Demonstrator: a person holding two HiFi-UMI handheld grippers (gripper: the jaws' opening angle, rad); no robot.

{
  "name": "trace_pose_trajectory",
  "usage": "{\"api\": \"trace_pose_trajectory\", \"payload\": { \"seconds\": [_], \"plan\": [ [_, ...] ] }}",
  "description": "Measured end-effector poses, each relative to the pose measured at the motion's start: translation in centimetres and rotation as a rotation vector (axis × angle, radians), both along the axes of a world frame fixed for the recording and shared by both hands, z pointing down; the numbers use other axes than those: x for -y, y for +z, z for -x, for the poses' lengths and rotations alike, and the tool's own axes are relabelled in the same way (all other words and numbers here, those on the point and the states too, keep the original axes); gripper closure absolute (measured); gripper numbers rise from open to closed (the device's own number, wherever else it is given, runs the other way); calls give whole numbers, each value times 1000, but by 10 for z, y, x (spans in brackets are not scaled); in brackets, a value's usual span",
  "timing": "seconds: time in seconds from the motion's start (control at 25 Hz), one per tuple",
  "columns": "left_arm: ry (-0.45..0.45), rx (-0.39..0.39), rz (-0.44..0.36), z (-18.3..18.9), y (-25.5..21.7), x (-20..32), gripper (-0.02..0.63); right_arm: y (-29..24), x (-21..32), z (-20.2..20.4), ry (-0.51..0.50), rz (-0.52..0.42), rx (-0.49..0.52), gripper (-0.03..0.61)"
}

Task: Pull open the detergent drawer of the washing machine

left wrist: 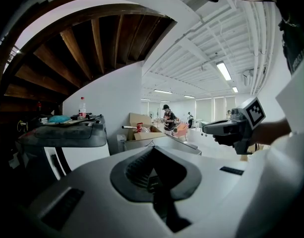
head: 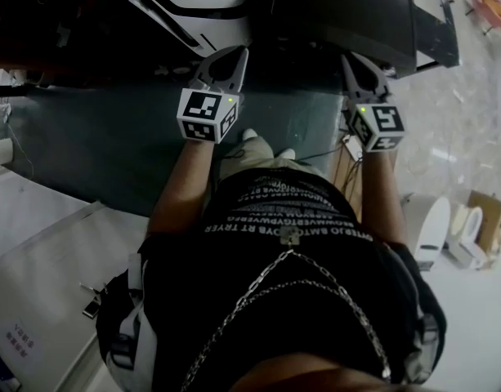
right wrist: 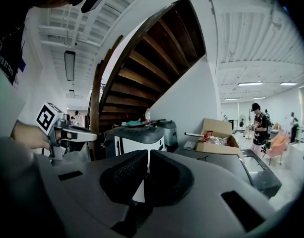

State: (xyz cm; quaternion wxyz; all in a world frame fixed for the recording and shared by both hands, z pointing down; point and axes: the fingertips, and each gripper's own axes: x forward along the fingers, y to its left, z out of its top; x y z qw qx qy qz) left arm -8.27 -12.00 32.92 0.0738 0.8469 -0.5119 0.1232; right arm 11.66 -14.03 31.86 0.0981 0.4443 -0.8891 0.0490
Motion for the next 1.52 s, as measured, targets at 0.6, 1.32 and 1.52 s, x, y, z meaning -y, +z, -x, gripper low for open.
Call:
{"api": "trace_pose_trajectory", "payload": {
  "seconds": [0.6, 1.32, 1.52],
  "plan": [
    [74, 32, 98, 22, 67, 86, 609, 77, 66, 13, 87, 124, -37, 563],
    [146, 61, 219, 14, 182, 153, 609, 201, 112, -1, 136, 283, -128, 563],
    [148, 61, 249, 8, 214, 166, 609, 231, 120, 0, 143, 331, -134, 563]
  ]
}}
